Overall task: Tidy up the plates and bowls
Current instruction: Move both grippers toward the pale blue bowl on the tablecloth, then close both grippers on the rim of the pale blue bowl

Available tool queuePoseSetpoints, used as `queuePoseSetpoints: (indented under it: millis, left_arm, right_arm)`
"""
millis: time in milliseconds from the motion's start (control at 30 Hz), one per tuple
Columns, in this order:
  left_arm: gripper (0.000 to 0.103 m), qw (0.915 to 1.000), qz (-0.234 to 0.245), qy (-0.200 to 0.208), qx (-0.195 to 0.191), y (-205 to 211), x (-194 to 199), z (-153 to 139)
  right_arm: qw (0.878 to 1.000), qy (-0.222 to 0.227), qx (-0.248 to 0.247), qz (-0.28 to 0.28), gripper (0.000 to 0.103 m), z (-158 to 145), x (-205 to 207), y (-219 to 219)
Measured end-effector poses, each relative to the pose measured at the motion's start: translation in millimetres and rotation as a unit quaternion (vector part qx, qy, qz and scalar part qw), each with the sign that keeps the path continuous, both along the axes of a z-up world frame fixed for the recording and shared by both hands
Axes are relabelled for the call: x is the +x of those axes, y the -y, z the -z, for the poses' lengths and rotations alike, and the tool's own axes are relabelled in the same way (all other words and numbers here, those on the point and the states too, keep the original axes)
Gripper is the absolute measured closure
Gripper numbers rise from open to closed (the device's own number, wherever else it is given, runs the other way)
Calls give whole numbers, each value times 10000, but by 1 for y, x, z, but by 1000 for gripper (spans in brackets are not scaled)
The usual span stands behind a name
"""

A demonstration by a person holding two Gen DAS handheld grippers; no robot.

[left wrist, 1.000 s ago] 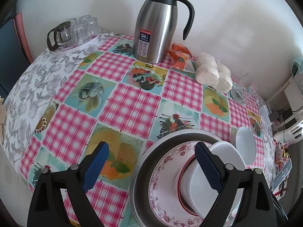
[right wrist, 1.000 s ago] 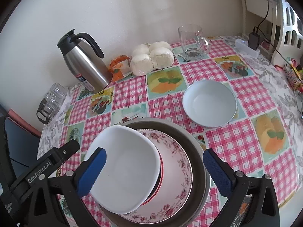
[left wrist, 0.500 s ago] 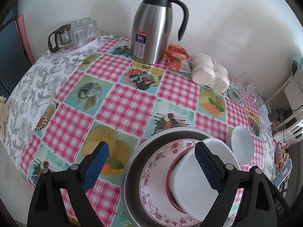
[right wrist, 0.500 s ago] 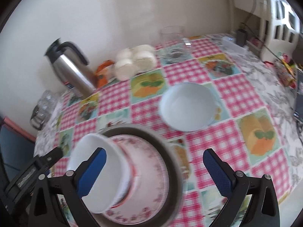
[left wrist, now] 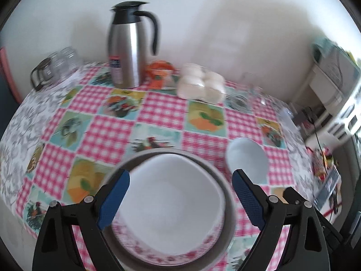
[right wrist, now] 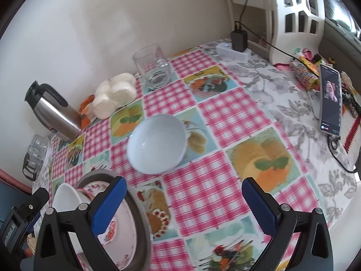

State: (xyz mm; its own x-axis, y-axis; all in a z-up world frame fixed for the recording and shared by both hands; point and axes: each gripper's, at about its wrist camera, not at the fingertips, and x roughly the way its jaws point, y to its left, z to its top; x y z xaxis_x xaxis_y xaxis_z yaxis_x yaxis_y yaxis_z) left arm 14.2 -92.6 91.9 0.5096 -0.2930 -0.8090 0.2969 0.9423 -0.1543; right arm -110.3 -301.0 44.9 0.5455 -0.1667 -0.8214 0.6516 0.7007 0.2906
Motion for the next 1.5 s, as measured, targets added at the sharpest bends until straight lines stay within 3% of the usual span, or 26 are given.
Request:
queuePoseSetpoints:
  millis: [367,700,867,1033,1133,1367,1500]
  left_arm:
    - [11,9962,819,92,280,82,-15,6]
    - [11,9954,827,-22,472,121,1,24]
    - [22,9953,846,-98,454,134,16,35]
    - [24,9958,733,-264,476,143,28,53]
    - [33,9958,708,-327,475,148,34,61]
    - [38,9953,652,-427,568,155,44,79]
    - [38,9952,621,-494,577,155,49,87]
  right_arm:
    - [9990,-22,144,415,0,13,-26,42]
    - [9978,6,88,651,0,30,-26,70]
    - [9988,84,106,461,1,43,-9,72]
    - [9997,170,61,133,7,53,12,66]
    - [9999,134,41,-83,11,60,25,59]
    - [9997,51,56,-216,21,73,44,53]
    - [9996,35,134,-249,31,79,52,53]
